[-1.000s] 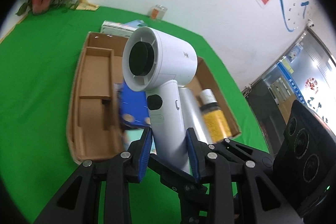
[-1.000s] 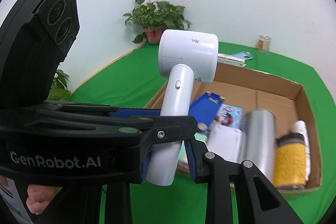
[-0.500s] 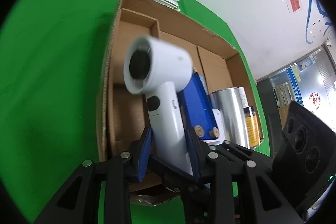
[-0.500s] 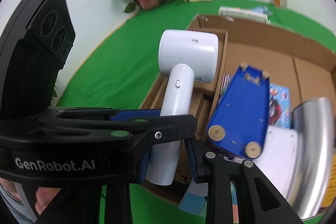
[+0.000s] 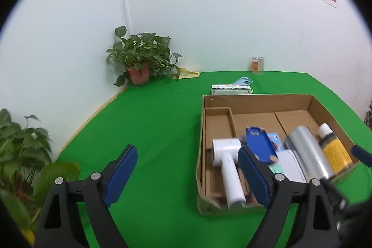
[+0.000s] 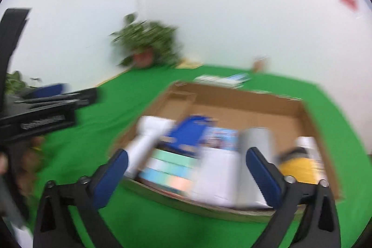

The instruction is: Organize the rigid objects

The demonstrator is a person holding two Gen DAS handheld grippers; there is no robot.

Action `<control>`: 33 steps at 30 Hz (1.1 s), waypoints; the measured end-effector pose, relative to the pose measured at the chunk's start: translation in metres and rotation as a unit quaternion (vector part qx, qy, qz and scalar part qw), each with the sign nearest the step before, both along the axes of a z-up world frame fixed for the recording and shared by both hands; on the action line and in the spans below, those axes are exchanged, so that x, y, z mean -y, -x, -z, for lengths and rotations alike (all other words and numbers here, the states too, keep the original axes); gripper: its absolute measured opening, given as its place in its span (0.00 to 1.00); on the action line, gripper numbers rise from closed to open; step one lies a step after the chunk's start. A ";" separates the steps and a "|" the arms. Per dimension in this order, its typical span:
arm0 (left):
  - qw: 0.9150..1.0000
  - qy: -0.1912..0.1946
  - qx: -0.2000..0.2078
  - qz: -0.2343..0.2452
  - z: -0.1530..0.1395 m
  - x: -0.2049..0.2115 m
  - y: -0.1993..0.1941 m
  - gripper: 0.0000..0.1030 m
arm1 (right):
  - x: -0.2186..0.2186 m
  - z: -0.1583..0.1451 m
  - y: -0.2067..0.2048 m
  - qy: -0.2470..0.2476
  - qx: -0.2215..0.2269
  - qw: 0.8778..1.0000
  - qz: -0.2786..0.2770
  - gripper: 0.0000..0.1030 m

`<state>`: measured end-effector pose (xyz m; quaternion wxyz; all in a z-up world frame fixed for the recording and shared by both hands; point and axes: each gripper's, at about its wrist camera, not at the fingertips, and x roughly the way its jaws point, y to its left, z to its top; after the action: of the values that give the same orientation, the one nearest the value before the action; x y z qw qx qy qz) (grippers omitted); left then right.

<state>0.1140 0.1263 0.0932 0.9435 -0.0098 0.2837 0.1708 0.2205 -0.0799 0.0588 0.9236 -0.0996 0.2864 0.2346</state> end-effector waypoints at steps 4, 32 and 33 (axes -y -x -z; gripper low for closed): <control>0.999 0.031 0.021 -0.002 -0.005 0.015 0.022 0.86 | 0.041 0.013 0.005 0.028 -0.019 0.998 0.052 1.00; 0.996 0.078 0.004 0.044 0.031 0.108 0.052 0.86 | 0.122 -0.005 0.071 0.008 -0.004 0.996 0.091 1.00; 0.996 0.083 0.002 0.044 0.033 0.107 0.051 0.86 | 0.122 -0.005 0.071 0.006 -0.006 0.996 0.093 0.99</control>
<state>0.0630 0.0193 0.0604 0.9466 -0.0756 0.2953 0.1048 0.1494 -0.2021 0.0642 0.9390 -0.0765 0.3015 0.1466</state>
